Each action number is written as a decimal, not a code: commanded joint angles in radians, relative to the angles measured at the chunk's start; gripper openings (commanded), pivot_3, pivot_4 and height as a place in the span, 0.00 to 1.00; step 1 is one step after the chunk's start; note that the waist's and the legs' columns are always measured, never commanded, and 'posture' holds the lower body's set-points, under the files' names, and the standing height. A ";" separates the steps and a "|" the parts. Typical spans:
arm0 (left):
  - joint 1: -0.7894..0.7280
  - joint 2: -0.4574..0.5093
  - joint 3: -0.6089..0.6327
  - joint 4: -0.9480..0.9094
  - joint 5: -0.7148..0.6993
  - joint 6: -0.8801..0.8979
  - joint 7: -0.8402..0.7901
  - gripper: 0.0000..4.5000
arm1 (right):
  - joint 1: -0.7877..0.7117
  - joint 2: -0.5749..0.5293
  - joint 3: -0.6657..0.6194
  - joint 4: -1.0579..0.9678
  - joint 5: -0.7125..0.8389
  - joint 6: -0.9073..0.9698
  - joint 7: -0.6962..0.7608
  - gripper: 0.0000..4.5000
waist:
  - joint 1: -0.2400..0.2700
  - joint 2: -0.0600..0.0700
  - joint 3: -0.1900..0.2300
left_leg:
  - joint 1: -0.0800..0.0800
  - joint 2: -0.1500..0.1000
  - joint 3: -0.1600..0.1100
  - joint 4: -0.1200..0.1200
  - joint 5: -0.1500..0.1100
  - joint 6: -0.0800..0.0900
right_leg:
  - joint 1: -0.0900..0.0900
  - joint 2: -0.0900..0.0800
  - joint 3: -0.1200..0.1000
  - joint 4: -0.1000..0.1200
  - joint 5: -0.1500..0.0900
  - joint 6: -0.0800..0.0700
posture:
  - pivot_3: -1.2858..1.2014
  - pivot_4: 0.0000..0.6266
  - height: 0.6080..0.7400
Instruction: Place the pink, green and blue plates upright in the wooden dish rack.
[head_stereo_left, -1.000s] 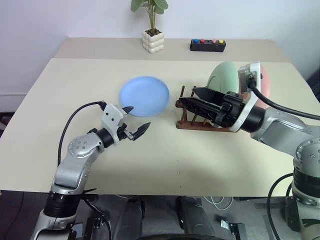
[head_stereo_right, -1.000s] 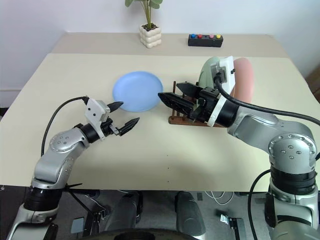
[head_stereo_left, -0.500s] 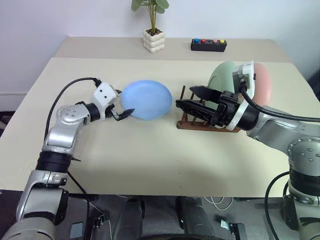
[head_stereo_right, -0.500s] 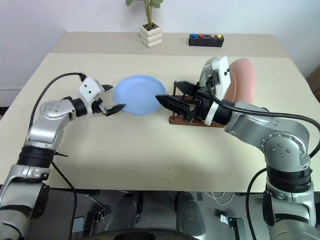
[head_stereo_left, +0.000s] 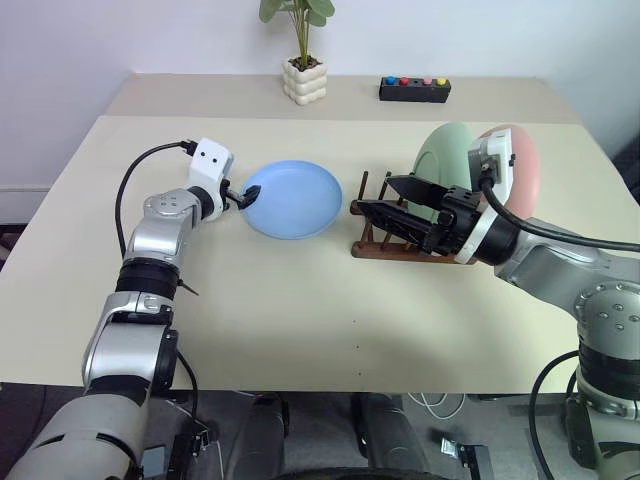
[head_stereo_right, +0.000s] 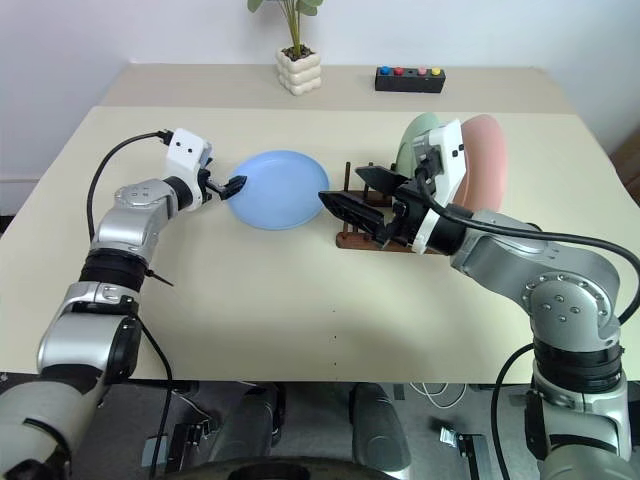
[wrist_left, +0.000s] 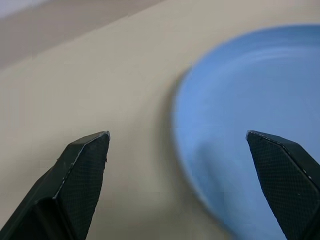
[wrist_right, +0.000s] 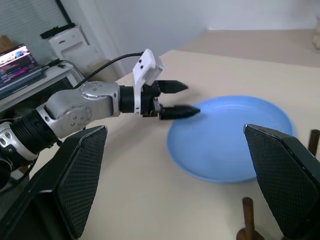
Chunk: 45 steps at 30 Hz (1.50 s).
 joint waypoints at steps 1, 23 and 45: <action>-0.026 -0.029 0.027 -0.053 -0.004 0.109 0.081 1.00 | -0.013 -0.004 -0.027 -0.028 -0.003 -0.019 0.013 0.99 | 0.001 0.000 0.000 | 0.000 0.000 0.000 0.000 0.000 0.000 | 0.000 0.000 0.000 0.000 0.000 0.000 | 0.52 0.24 0.92; 0.034 -0.110 0.082 -0.243 -0.082 0.339 0.167 0.01 | 0.018 -0.206 0.187 -0.049 -0.666 -0.289 0.418 1.00 | 0.001 0.000 0.000 | 0.000 0.000 0.000 0.000 0.000 0.000 | 0.000 0.000 0.000 0.000 0.000 0.000 | 0.52 0.24 0.92; 0.038 -0.232 0.120 -0.852 -0.068 0.119 0.458 0.01 | -0.189 -0.028 0.467 0.199 -1.464 -0.910 0.324 1.00 | 0.004 -0.001 0.000 | 0.001 -0.001 0.000 0.001 0.001 -0.002 | 0.001 -0.001 0.000 0.000 0.000 0.000 | 0.52 0.24 0.92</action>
